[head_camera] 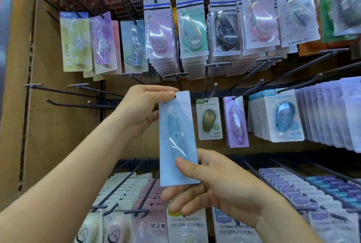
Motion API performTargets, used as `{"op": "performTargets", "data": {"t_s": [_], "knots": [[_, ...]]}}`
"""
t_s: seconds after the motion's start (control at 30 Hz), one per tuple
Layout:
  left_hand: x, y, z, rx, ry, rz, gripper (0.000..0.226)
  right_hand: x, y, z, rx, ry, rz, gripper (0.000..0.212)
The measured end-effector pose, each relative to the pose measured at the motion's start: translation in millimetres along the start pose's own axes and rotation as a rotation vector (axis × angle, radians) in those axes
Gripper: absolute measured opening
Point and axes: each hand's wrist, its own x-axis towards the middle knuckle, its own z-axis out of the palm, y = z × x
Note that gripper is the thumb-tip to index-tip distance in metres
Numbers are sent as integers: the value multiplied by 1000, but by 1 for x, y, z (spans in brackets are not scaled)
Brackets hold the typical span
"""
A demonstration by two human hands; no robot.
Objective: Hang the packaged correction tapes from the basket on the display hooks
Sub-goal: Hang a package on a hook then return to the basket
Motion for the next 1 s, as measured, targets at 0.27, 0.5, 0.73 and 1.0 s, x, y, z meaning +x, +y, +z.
{"op": "performTargets", "data": {"t_s": [0.27, 0.5, 0.73, 1.0], "knots": [[0, -9, 10, -84, -9, -93, 17, 6, 6, 13, 59, 42, -48, 39], [-26, -30, -9, 91, -202, -99, 49, 21, -3, 3, 80, 192, -49, 39], [11, -43, 1, 149, -188, -170, 61, 51, -17, -14, 10, 393, 4, 36], [92, -116, 16, 375, -142, -197, 71, 42, 7, -50, -665, 566, 50, 19]]}}
